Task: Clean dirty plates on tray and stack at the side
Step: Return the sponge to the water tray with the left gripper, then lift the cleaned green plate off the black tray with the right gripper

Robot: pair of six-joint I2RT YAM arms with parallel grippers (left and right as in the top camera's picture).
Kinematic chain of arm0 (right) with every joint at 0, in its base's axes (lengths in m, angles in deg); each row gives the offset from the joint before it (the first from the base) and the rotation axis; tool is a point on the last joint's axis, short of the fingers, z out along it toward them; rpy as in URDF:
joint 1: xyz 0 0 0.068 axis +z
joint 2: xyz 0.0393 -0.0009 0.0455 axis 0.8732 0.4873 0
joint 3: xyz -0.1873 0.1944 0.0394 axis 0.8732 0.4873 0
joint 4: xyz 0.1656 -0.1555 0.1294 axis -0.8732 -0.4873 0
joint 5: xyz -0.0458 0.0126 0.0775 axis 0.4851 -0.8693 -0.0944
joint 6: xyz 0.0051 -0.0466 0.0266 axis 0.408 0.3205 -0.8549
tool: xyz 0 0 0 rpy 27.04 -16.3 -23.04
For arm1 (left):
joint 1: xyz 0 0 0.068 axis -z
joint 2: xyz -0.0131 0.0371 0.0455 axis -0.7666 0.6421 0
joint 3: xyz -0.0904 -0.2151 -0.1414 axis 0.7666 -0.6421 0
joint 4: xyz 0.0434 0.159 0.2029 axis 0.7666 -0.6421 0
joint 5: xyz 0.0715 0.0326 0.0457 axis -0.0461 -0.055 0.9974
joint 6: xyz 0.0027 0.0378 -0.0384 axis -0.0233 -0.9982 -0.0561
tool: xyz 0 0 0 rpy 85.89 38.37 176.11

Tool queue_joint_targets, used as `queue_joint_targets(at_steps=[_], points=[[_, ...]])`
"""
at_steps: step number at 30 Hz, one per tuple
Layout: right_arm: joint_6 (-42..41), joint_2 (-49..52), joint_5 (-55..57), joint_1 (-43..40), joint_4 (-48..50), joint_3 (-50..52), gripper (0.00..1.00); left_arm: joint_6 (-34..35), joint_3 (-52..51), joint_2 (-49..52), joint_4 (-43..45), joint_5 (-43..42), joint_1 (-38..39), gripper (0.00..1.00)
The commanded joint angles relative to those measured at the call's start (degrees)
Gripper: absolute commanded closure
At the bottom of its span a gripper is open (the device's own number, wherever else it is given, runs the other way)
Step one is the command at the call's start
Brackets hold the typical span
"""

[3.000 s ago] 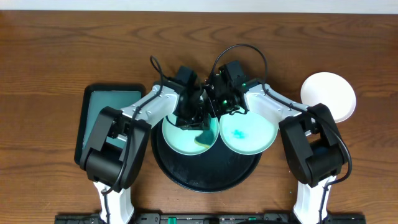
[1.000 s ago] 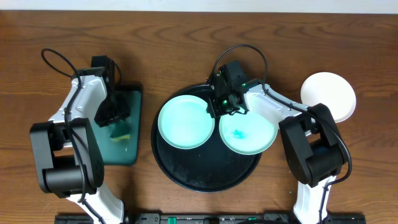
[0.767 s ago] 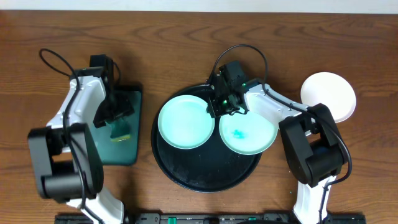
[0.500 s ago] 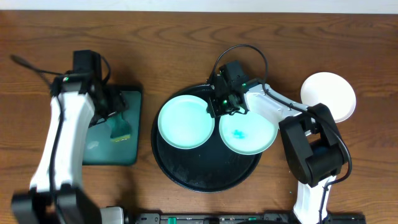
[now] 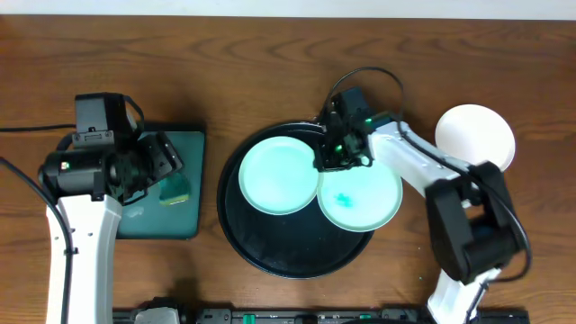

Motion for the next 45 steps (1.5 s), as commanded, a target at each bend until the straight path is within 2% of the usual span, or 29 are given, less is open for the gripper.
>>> queue_joint_targets(at_steps=[1,6,13,16,19,29,33,38,45], points=[[-1.0,-5.9,-0.7,-1.2,-1.7,-0.1,0.99,0.5,0.9,0.6,-0.5,-0.7,-0.1,0.2],[-2.8,-9.9,-3.0,-2.5,-6.0,-0.1,0.98,0.5,0.9,0.7,-0.5,-0.8,-0.1,0.19],[-8.3,-10.6,-15.3,-4.3,-17.3,-0.1,0.98,0.5,0.9,0.7,-1.1,-0.8,-0.1,0.19],[-6.0,-10.6,-23.6,-4.3,-21.1,-0.1,0.98,0.5,0.9,0.7,-1.2,-0.7,-0.1,0.19],[-3.5,-10.6,-27.3,-4.1,-19.5,-0.1,0.98,0.5,0.9,0.7,-1.2,-0.7,-0.1,0.19],[-2.8,-10.6,-17.5,-4.1,8.0,-0.1,0.98,0.5,0.9,0.7,-1.6,-0.8,-0.1,0.19],[-2.8,-10.9,-13.2,-4.1,14.7,-0.1,0.98,0.5,0.9,0.7,-2.0,-0.8,-0.1,0.19],[0.9,-12.2,0.4,-4.1,11.8,-0.1,0.98,0.5,0.9,0.7,-2.1,-0.8,-0.1,0.19],[5.2,-15.2,17.2,-4.0,-1.3,-0.1,0.98,0.5,0.9,0.7,-2.1,-0.8,-0.1,0.19]])
